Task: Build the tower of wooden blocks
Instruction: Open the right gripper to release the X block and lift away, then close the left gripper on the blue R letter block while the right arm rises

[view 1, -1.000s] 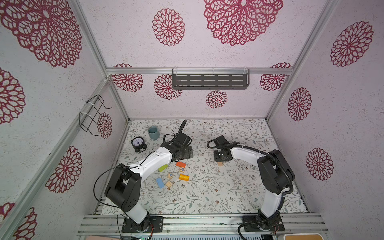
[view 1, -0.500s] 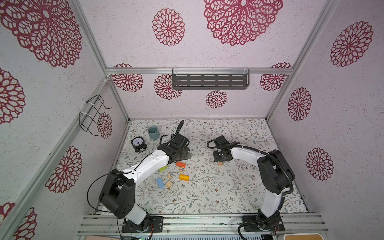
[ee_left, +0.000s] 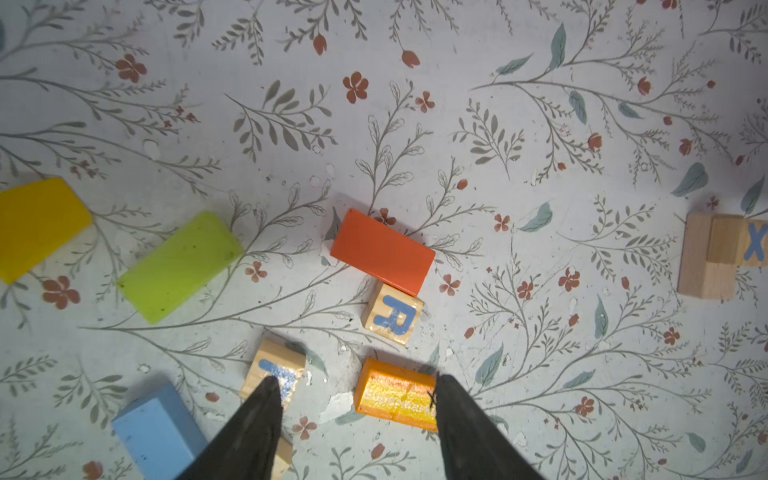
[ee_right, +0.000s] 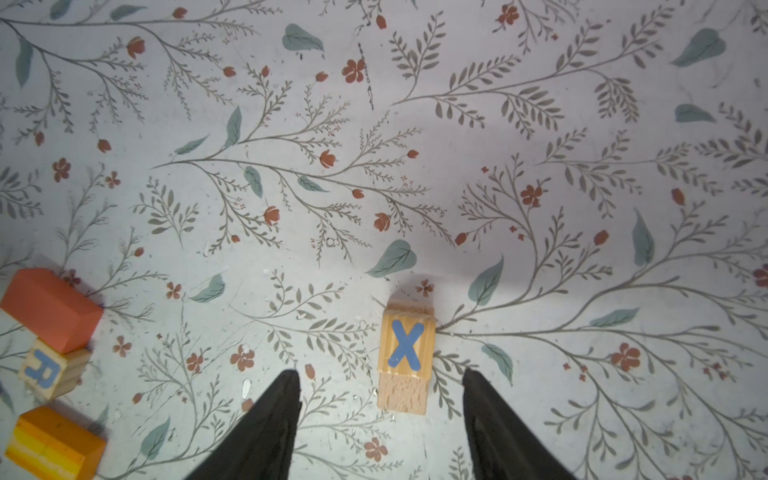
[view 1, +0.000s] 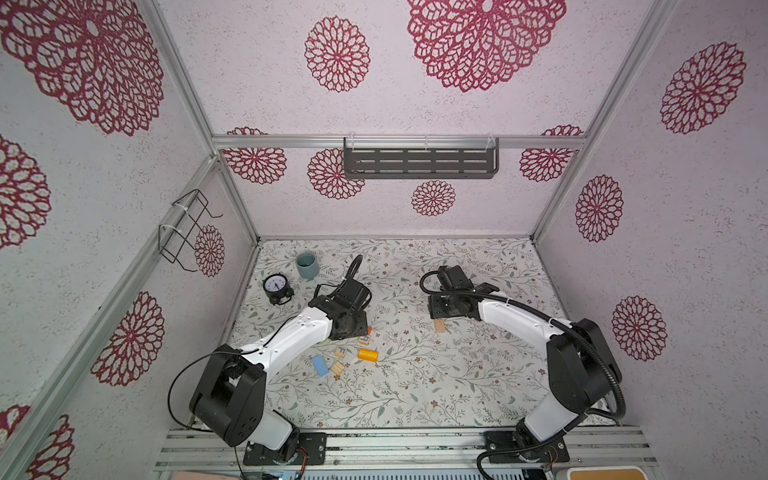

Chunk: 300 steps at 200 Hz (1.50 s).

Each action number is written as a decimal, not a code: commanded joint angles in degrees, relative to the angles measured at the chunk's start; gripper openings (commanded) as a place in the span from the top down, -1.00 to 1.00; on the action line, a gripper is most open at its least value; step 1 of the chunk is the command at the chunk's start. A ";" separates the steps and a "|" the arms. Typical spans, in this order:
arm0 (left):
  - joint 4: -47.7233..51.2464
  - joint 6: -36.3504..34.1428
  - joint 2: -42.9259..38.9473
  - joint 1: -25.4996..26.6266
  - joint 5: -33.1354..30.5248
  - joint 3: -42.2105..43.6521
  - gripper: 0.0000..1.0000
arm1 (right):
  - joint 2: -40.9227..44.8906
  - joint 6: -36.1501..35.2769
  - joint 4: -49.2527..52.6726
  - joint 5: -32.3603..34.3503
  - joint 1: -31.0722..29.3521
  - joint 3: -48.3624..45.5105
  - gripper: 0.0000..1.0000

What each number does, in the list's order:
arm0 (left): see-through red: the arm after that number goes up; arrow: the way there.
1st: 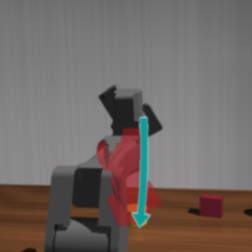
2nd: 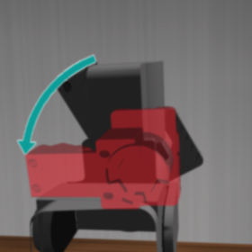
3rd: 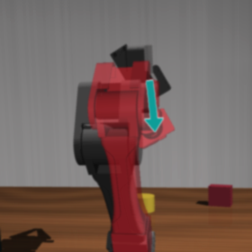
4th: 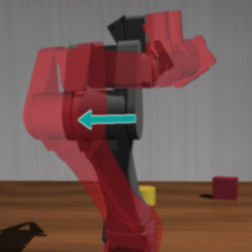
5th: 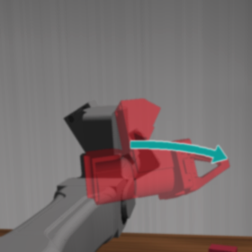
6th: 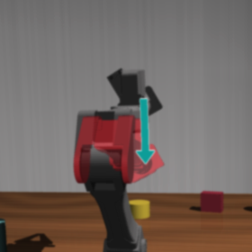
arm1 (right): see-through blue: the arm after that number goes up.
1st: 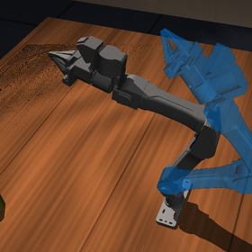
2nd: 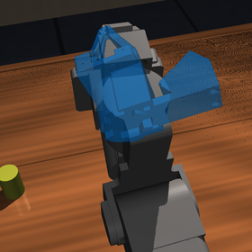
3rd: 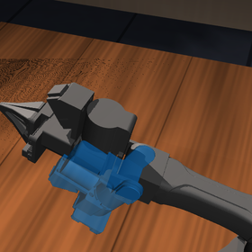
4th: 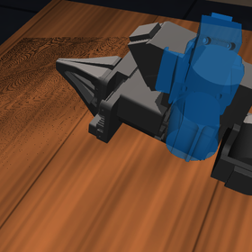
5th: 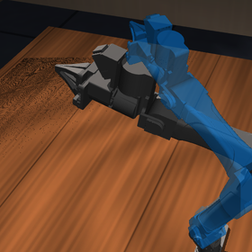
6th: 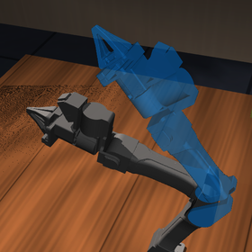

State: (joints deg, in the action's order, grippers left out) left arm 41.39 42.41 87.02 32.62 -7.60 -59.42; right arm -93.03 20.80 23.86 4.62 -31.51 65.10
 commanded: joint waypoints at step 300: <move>-3.60 -5.56 18.26 1.31 4.03 -5.14 0.10 | 11.08 -1.64 -2.53 -4.49 4.56 -8.58 -0.45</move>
State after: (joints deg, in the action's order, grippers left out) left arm 37.36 37.47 104.14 33.56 -2.37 -63.11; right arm -84.73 19.94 21.26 0.14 -27.35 56.62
